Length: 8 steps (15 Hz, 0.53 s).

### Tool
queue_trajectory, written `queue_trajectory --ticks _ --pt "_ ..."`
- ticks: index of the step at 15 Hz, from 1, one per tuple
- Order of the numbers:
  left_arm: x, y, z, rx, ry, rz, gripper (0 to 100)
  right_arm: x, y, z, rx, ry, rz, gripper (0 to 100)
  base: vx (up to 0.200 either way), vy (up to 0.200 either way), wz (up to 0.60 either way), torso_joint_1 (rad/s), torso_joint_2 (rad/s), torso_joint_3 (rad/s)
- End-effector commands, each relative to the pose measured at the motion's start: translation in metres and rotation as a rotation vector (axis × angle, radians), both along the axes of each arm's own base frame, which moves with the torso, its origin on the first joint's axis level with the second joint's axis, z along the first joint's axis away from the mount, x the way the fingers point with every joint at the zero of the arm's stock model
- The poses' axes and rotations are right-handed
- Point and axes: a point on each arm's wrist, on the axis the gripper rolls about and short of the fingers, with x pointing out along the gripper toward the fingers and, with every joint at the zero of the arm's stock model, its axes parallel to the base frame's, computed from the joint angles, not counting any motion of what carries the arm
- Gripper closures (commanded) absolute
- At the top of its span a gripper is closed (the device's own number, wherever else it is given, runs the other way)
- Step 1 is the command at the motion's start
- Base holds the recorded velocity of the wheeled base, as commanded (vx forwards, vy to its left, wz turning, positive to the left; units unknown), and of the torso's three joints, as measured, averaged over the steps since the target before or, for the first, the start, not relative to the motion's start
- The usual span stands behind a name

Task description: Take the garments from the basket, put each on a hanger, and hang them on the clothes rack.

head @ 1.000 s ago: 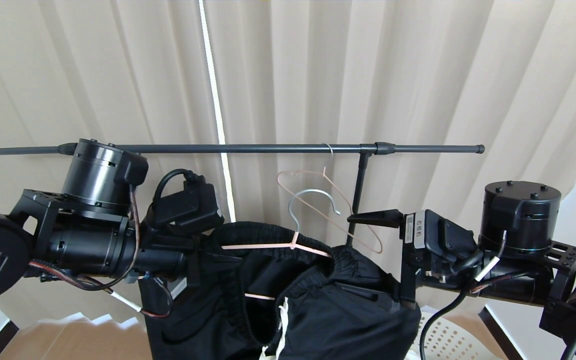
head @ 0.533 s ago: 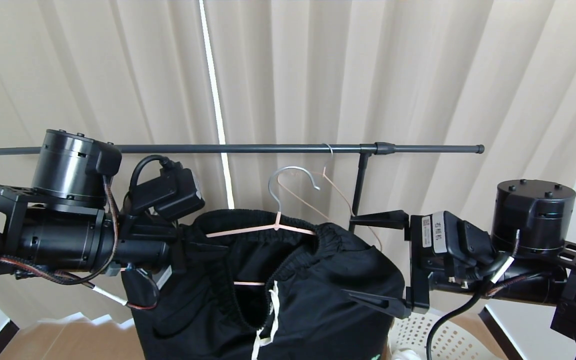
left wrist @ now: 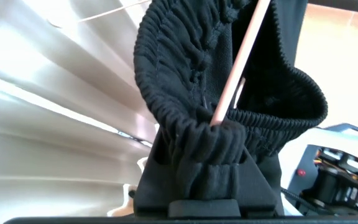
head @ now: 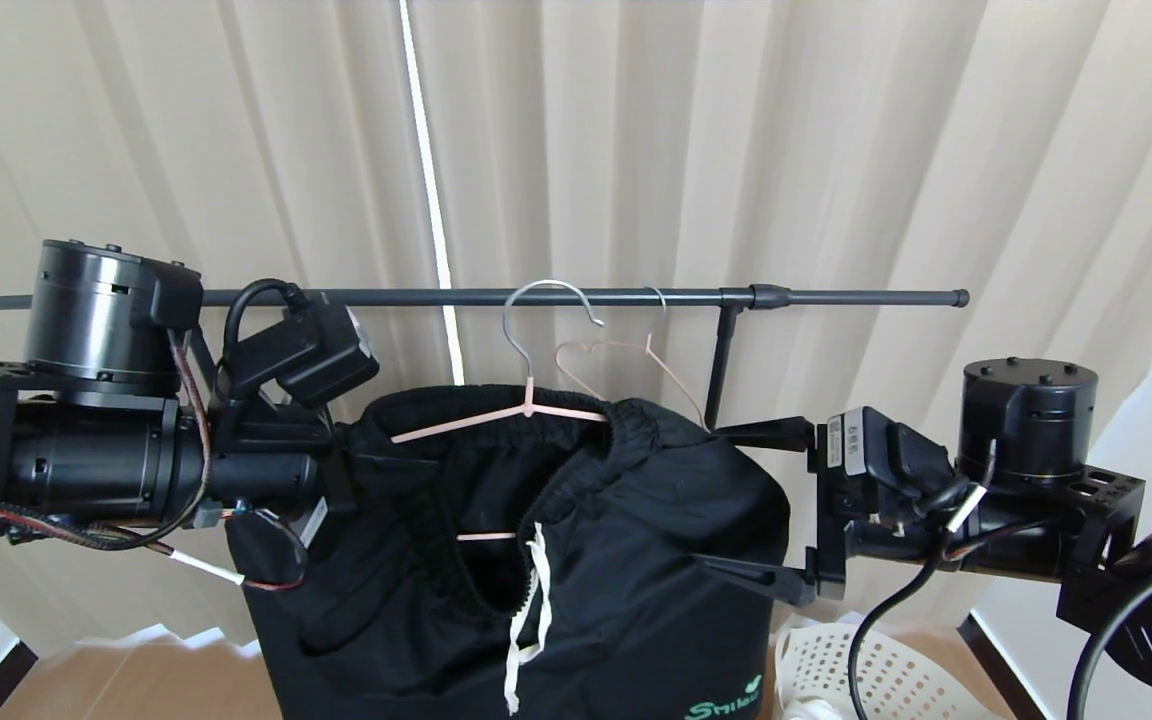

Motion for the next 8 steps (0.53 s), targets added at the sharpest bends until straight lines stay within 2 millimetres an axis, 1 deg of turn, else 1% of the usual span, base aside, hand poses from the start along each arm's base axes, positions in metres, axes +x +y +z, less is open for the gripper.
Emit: queue_trajectory --ticks 1,4,6,8 --pt "0.002 0.006 -0.001 -0.002 -0.005 0.025 100 0.012 -0.003 -0.012 -0.015 0.032 -0.024 0 0.000 0.000 0.00 0.000 0.00 0.000" --pt "0.004 0.012 0.001 -0.009 -0.016 0.049 100 0.021 -0.007 -0.017 -0.019 0.042 -0.047 0 0.000 0.000 0.00 0.000 0.00 0.000" --pt "0.003 0.012 0.003 -0.026 -0.009 0.059 100 0.031 -0.021 -0.015 -0.014 0.036 -0.102 0 0.000 0.000 0.00 0.000 0.00 0.000" --pt "0.004 0.012 0.004 -0.038 -0.020 0.064 100 0.032 -0.024 -0.020 -0.018 0.050 -0.107 0 0.000 0.000 0.00 0.000 0.00 0.000"
